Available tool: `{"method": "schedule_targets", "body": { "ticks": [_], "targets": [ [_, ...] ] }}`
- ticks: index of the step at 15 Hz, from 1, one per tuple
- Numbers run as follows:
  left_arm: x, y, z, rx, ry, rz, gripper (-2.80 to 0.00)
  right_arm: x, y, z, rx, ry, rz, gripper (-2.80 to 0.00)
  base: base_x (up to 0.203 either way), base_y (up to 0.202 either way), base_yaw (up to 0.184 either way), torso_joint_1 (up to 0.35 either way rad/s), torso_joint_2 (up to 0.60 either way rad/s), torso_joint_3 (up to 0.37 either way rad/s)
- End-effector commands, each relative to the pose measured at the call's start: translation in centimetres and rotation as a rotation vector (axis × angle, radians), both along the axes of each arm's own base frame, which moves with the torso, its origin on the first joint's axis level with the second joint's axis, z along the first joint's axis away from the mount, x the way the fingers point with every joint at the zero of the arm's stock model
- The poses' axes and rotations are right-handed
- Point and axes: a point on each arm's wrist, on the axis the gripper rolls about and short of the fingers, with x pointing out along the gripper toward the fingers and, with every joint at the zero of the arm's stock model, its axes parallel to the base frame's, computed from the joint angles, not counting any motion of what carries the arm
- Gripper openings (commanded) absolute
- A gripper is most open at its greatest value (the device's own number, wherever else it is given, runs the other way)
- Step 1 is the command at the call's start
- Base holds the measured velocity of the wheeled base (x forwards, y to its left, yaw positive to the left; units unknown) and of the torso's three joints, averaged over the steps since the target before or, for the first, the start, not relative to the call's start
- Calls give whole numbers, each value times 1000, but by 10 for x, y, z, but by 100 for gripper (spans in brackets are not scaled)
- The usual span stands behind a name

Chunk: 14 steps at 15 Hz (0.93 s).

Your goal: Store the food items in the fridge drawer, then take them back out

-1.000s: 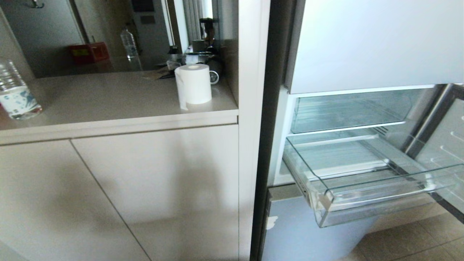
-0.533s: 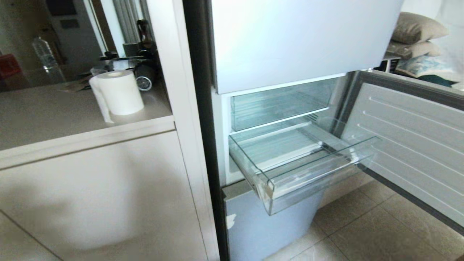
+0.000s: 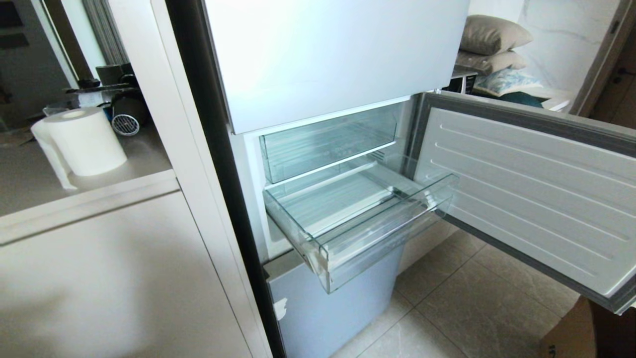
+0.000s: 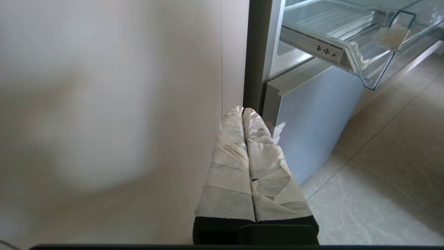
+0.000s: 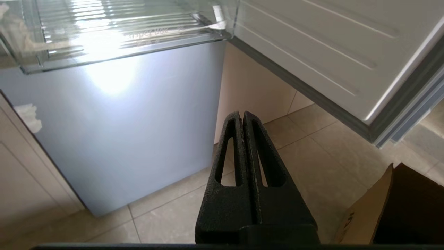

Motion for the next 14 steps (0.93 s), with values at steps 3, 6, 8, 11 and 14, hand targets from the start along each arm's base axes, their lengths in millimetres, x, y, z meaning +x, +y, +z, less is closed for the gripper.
{"method": "schedule_targets", "body": {
  "ticks": [3,6,8,11,14],
  "targets": [
    [0,0,0,0,1,1,-280,-9,-3,57,135,-89,-137,-280,0,0,0,0,0,0],
    [0,0,0,0,1,1,-280,5,-4,101,237,2,-335,-280,0,0,0,0,0,0],
    [0,0,0,0,1,1,-280,27,-7,111,273,54,-536,-280,0,0,0,0,0,0],
    [0,0,0,0,1,1,-280,61,-27,116,322,111,-744,-280,0,0,0,0,0,0],
    [0,0,0,0,1,1,-280,85,-54,117,374,152,-822,-280,0,0,0,0,0,0]
  ]
}}
